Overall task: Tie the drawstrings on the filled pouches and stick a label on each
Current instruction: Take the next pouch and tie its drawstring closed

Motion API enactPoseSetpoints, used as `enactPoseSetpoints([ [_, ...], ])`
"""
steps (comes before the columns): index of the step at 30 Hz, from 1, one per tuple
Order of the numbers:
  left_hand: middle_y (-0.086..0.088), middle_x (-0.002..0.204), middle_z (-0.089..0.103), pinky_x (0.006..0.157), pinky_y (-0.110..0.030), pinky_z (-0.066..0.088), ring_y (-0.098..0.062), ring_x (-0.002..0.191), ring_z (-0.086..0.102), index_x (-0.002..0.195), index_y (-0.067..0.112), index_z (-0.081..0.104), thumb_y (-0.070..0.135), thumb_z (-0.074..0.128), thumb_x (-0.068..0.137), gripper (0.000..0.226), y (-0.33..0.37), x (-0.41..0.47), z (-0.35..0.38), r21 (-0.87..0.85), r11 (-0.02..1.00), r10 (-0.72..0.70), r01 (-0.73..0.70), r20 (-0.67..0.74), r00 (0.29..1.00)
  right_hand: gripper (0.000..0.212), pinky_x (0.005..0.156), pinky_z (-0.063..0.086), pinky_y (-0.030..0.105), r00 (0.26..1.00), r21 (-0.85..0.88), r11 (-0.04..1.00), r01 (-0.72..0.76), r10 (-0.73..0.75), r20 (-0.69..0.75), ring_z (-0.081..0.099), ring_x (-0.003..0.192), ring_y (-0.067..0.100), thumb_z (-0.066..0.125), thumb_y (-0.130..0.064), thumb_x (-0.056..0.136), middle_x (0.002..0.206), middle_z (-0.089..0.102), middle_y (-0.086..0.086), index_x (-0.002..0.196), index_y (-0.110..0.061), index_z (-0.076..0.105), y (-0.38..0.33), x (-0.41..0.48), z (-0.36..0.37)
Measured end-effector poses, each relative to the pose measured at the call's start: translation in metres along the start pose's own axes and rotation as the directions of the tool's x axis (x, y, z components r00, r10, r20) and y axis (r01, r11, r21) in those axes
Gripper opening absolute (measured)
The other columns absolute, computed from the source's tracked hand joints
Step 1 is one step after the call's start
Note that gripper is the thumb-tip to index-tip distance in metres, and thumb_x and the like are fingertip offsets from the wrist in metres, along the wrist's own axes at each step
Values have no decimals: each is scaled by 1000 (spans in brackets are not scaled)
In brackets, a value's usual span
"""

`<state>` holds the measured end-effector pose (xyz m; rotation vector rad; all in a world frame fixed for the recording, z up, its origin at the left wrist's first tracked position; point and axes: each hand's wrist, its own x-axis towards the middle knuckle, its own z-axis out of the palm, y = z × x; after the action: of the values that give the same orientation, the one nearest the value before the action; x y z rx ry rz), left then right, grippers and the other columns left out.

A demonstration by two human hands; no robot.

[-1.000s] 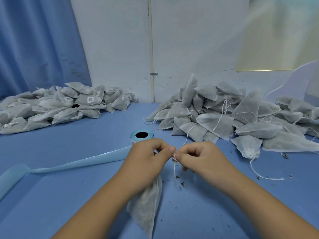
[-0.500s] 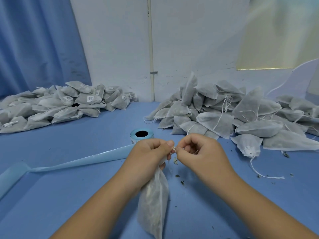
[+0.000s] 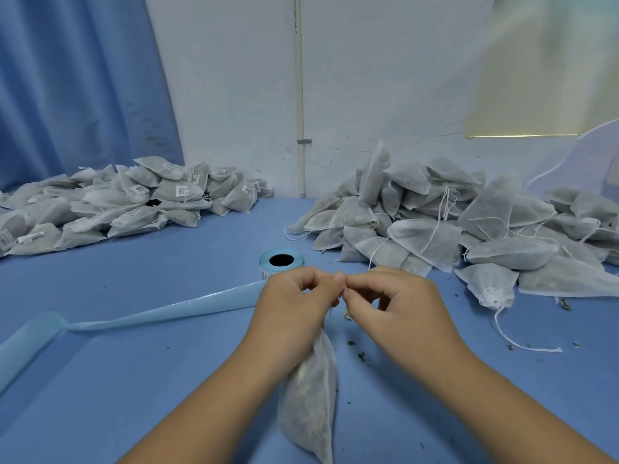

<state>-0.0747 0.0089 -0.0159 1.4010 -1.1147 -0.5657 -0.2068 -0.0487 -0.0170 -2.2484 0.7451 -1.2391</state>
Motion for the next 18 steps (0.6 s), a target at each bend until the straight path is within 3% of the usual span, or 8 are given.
enactPoseSetpoints([
  [2, 18, 50, 56, 50, -11, 33, 2, 46, 44, 56, 33, 68, 29, 66, 90, 34, 0, -2, 2, 45, 998, 42, -40, -33, 999, 20, 58, 38, 11, 1000, -7, 1000, -25, 25, -1, 56, 67, 5, 67, -13, 83, 67, 64, -12, 77, -30, 76, 0, -1, 1],
  [6, 20, 58, 63, 51, -10, 35, 2, 49, 46, 60, 31, 68, 28, 68, 89, 29, -1, -5, 7, 96, 992, 87, -77, -102, 991, 19, 57, 40, 11, 994, 51, 992, -112, 113, -4, 57, 64, 2, 65, -18, 85, 66, 65, -16, 82, -33, 77, -2, -3, 4],
  [11, 21, 57, 61, 52, -11, 35, 2, 50, 46, 63, 29, 68, 29, 68, 88, 25, -1, -7, 9, 135, 985, 127, -109, -137, 982, 9, 58, 42, 13, 975, 69, 983, -173, 181, -129, 60, 67, 3, 71, -23, 80, 69, 65, -16, 72, -27, 68, -2, -5, 9],
  [18, 21, 57, 61, 53, -12, 36, 0, 52, 48, 62, 29, 69, 31, 68, 88, 26, -3, -6, 8, 159, 981, 139, -114, -158, 978, 13, 60, 46, 15, 973, 85, 978, -191, 200, -115, 61, 66, 3, 70, -24, 81, 67, 67, -16, 68, -25, 70, -6, -6, 9],
])
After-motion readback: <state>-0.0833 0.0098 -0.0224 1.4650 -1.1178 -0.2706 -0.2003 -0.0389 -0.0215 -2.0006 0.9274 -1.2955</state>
